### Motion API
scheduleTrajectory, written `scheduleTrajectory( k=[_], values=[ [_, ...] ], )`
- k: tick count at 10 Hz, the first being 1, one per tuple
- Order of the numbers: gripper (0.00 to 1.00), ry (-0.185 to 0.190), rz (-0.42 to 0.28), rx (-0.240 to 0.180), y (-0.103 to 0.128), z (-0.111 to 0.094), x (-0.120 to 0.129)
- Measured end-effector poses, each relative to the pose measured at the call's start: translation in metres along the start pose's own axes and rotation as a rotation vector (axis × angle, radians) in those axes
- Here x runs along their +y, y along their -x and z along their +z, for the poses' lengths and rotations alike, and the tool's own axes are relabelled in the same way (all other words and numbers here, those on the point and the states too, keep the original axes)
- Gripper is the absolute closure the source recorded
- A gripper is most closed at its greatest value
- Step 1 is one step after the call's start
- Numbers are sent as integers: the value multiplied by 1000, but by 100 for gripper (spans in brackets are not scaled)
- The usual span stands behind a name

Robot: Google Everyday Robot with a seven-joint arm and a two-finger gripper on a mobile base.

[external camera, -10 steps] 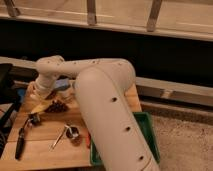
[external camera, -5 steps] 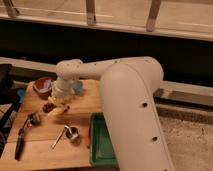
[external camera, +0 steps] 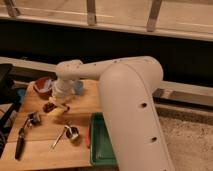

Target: Place banana in table surface

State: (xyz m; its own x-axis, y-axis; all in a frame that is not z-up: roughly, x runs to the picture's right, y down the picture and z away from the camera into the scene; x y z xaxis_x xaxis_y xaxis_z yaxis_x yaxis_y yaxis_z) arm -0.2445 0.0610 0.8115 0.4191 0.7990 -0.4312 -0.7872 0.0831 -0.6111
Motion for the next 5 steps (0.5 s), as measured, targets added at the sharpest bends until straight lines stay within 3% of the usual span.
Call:
scheduleTrajectory(
  k=[5],
  values=[
    [100, -103, 207, -42, -20, -50, -101]
  ],
)
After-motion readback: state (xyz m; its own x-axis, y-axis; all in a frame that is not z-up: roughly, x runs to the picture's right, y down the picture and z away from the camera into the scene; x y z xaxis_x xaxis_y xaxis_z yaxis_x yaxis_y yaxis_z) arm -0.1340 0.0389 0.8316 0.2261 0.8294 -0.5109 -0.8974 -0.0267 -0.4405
